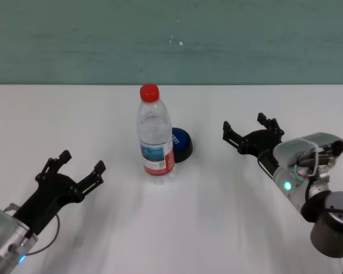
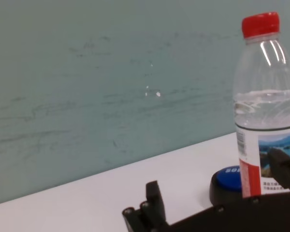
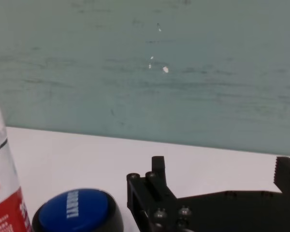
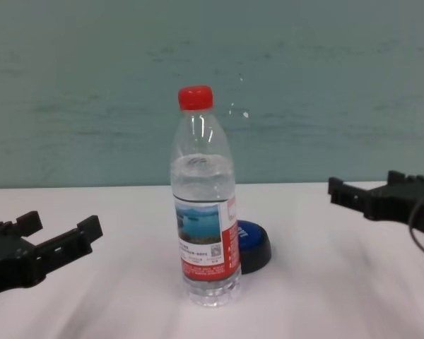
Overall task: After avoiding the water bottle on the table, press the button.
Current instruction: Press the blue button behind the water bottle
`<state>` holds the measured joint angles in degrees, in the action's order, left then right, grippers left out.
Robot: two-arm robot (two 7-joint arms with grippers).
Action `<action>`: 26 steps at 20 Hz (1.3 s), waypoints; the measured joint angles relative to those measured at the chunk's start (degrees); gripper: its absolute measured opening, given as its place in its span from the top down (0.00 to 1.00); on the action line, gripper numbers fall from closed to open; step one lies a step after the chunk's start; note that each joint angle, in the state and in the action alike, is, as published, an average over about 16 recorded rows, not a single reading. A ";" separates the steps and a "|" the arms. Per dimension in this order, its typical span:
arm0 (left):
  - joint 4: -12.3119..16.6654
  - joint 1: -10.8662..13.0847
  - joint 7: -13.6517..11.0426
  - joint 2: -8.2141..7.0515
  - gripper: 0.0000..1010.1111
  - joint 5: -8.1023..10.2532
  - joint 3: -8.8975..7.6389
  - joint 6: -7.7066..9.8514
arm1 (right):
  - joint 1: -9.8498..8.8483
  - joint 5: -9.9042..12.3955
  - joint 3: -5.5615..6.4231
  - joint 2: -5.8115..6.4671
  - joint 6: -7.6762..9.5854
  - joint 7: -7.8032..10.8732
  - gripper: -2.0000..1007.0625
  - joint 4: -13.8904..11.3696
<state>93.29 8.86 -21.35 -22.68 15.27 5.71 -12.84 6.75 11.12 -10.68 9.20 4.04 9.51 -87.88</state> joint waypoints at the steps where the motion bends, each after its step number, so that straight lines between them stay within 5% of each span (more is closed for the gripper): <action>1: 0.00 0.00 0.00 0.00 0.00 0.00 0.00 0.00 | 0.51 -0.01 -0.07 -0.01 0.09 0.29 0.00 0.51; 26: 0.00 0.00 0.00 0.00 0.00 0.00 0.00 0.00 | 13.92 -0.20 -4.68 -1.03 0.28 5.30 0.00 15.84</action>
<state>93.30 8.86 -21.35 -22.68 15.27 5.71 -12.84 20.67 10.92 -15.36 8.17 4.32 14.81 -72.04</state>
